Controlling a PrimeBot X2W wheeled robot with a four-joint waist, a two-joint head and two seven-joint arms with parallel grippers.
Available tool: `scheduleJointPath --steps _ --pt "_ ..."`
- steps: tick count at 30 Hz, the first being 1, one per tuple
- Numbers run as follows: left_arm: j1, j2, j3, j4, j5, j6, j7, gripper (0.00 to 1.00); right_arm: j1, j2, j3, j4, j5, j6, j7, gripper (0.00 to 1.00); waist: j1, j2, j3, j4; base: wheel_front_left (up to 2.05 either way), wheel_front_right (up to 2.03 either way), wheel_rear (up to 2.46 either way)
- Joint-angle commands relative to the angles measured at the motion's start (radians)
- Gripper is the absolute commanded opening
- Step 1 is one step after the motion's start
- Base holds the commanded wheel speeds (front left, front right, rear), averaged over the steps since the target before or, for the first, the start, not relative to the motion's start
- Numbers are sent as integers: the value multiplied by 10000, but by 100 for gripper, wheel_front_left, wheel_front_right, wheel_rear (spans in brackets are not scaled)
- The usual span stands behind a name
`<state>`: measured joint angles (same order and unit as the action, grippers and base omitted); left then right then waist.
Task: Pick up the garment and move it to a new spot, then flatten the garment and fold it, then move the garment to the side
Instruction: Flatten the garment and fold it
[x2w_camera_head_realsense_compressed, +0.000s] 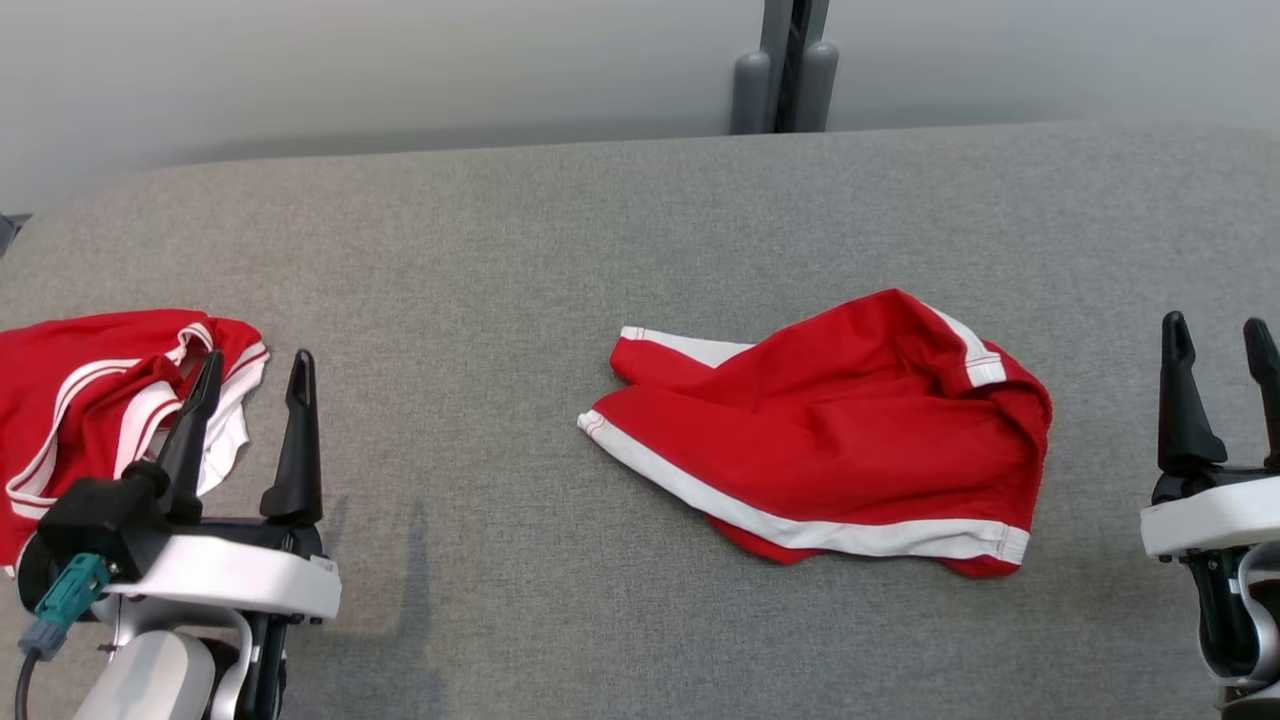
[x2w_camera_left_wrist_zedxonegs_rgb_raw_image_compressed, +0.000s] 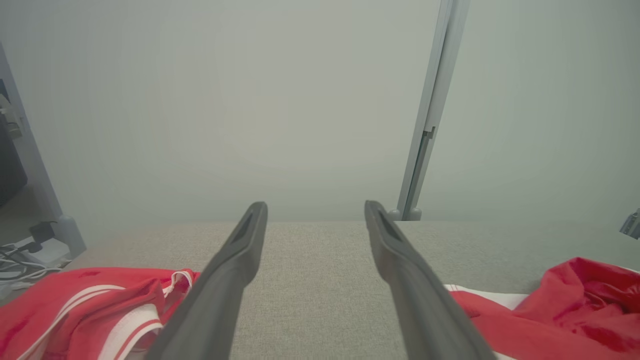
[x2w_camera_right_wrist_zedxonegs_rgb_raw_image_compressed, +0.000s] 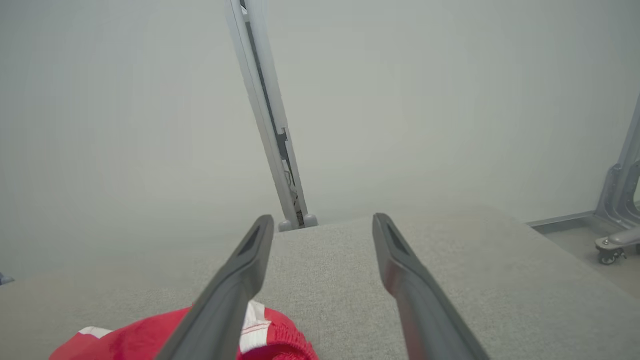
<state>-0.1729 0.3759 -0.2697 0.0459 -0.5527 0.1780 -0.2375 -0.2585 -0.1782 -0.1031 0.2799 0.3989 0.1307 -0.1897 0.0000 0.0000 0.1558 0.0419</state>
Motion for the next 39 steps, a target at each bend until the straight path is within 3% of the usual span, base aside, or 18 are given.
scheduleJointPath --steps 1,6,14,22,39 --pt "109 82 51 -32 -10 50 5 100 158 -24 7 -195 -238 1 -18 100 0 0 -126 -56 0 0 0" --pt "488 175 37 -137 -110 71 66 100 846 269 300 -2245 -1674 1 530 100 0 0 -523 -51 0 0 0" --pt "859 359 -60 -49 -113 -47 72 100 2172 710 737 -3870 -2456 -1 1291 100 0 0 -1022 19 0 0 0" --pt "1216 450 -215 -57 -45 69 200 100 3095 998 580 -4484 -2337 1 1759 100 0 0 -1381 -29 0 0 0" --pt "1260 536 -375 -355 -37 231 454 100 3325 1197 485 -4712 -2292 1 1965 100 0 0 -1435 -14 0 0 0"
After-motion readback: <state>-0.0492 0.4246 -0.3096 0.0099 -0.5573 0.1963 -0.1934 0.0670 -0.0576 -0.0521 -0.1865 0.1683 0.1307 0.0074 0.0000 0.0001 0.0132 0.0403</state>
